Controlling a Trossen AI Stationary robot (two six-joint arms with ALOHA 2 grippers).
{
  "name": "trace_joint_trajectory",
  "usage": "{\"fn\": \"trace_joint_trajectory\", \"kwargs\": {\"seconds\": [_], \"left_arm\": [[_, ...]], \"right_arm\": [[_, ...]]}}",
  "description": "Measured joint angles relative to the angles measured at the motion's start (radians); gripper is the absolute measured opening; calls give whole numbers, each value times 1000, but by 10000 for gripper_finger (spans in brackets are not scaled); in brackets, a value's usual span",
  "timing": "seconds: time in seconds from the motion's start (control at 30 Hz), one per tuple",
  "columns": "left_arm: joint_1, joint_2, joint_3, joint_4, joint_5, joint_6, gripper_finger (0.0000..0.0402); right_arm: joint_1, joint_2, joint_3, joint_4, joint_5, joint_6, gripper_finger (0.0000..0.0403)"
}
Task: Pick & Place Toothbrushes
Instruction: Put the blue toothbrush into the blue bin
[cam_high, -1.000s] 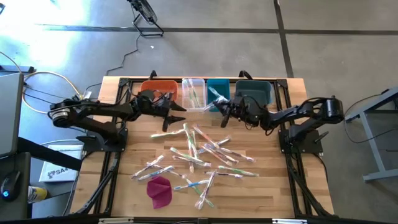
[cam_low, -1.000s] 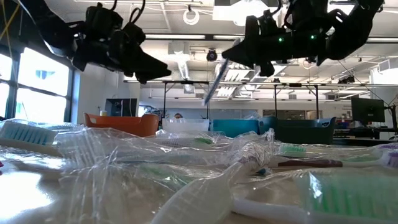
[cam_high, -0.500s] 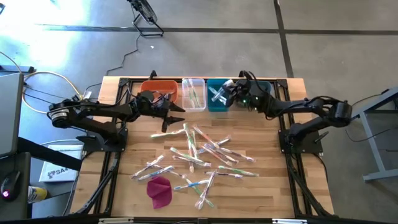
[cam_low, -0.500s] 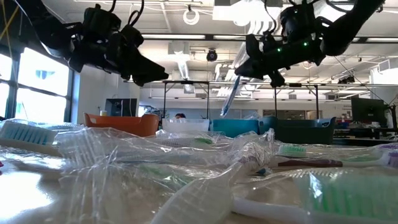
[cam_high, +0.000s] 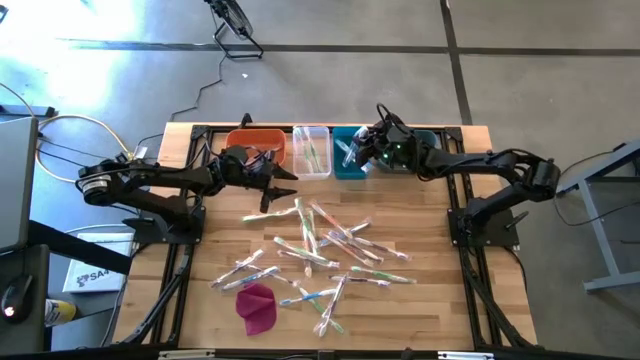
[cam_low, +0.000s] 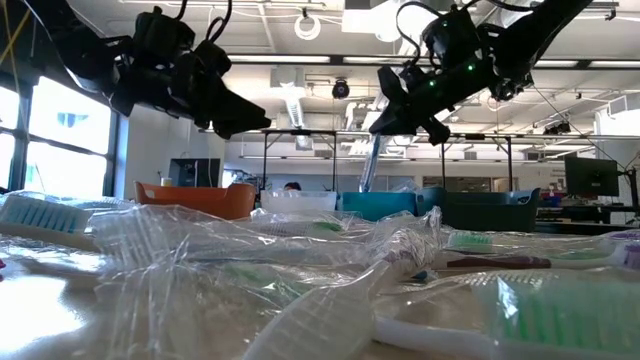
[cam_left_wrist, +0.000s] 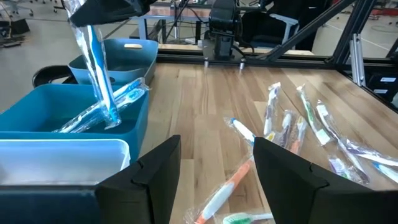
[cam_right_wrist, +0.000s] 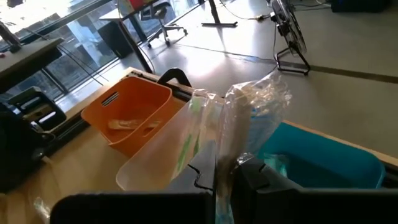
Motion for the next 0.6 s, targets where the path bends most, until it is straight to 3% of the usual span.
{"fn": "trace_joint_trajectory", "kwargs": {"seconds": [0.6], "left_arm": [[0, 1, 0, -3, 1, -15, 199]], "right_arm": [[8, 39, 0, -53, 17, 67, 8]]}}
